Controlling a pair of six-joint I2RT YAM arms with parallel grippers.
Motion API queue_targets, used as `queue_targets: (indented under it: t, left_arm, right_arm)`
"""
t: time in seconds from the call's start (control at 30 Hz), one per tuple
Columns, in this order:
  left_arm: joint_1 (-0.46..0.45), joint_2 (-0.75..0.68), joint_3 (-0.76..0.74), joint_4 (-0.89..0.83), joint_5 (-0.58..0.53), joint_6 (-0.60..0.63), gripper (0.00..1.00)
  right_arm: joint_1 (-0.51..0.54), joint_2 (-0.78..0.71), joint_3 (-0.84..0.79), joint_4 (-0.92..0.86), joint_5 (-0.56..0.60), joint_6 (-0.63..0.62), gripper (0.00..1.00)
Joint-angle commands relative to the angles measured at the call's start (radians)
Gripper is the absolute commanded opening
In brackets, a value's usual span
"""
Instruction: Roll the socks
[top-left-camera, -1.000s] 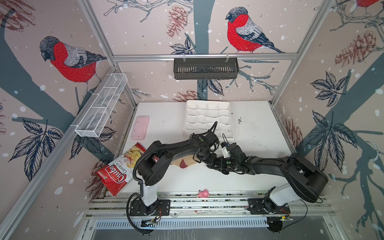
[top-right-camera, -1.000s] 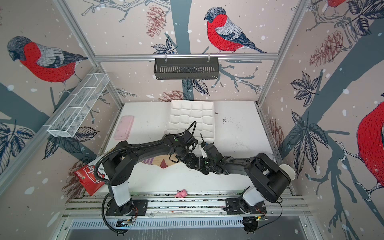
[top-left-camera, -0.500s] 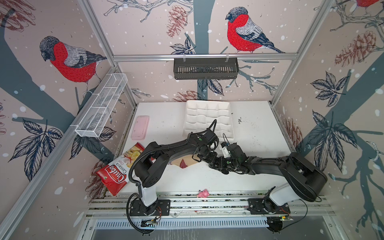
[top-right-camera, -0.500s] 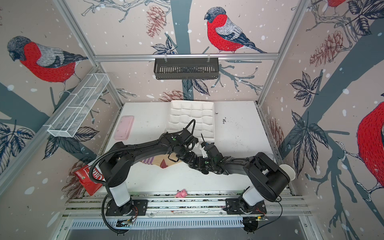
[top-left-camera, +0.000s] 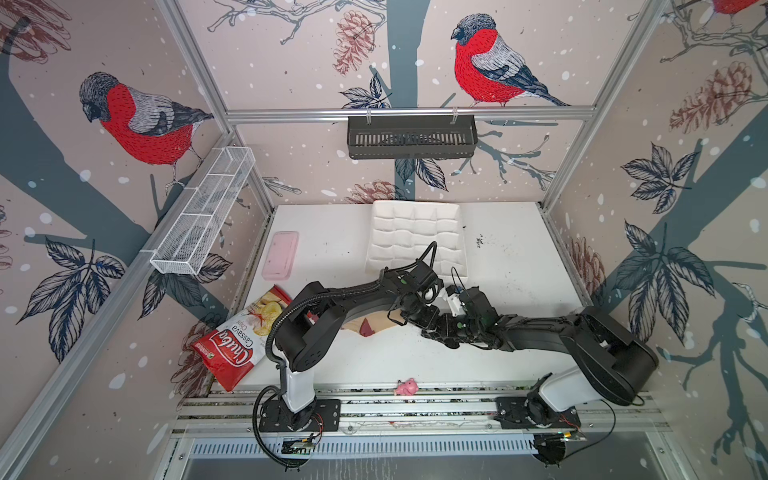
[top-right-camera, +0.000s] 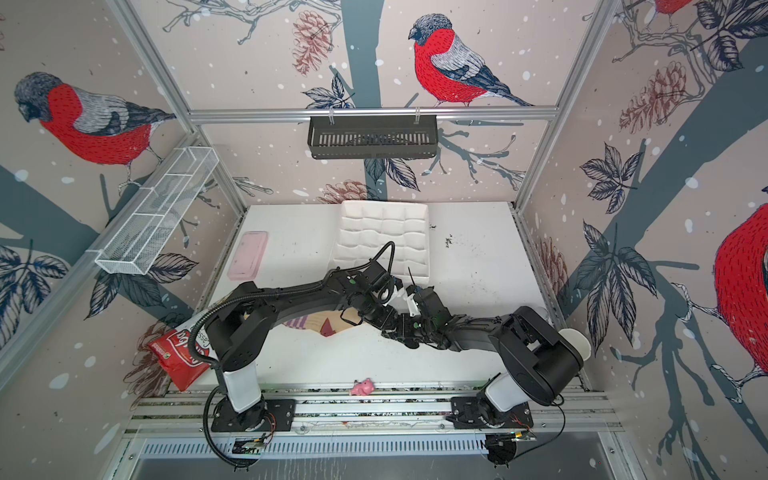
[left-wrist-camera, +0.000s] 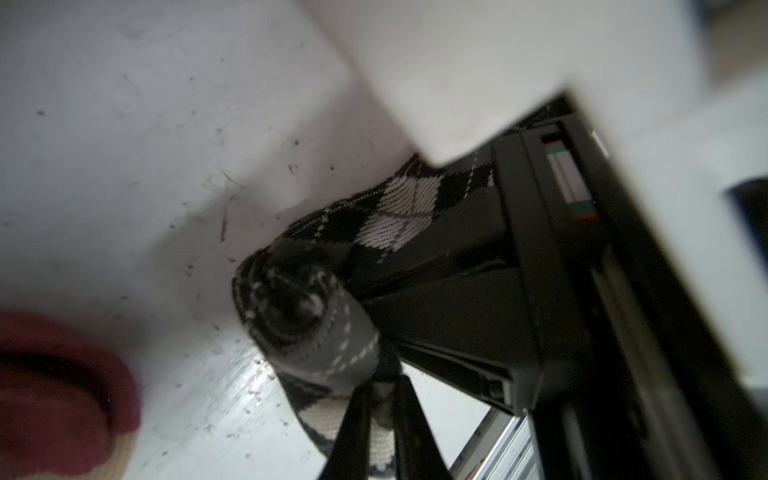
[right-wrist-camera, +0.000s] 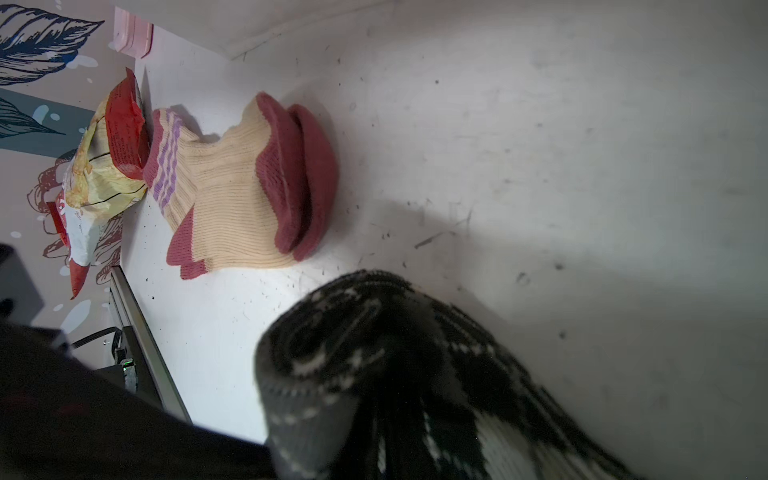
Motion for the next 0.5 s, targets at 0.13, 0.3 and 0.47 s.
queue_targets:
  t: [0.13,0.3,0.47]
  left_arm:
    - [-0.007,0.038,-0.020,0.056,0.042,-0.020,0.12]
    - [-0.012,0.067,-0.012,0.073,0.037,-0.029,0.12]
    - [-0.012,0.092,-0.007,0.065,0.008,-0.028,0.12]
  right_arm:
    - [-0.021,-0.023,-0.015,-0.061,-0.025,0.000,0.11]
    - [-0.023,-0.023,-0.010,-0.064,-0.037,0.003,0.14]
    - [-0.025,-0.056,-0.011,-0.107,-0.017,-0.004,0.25]
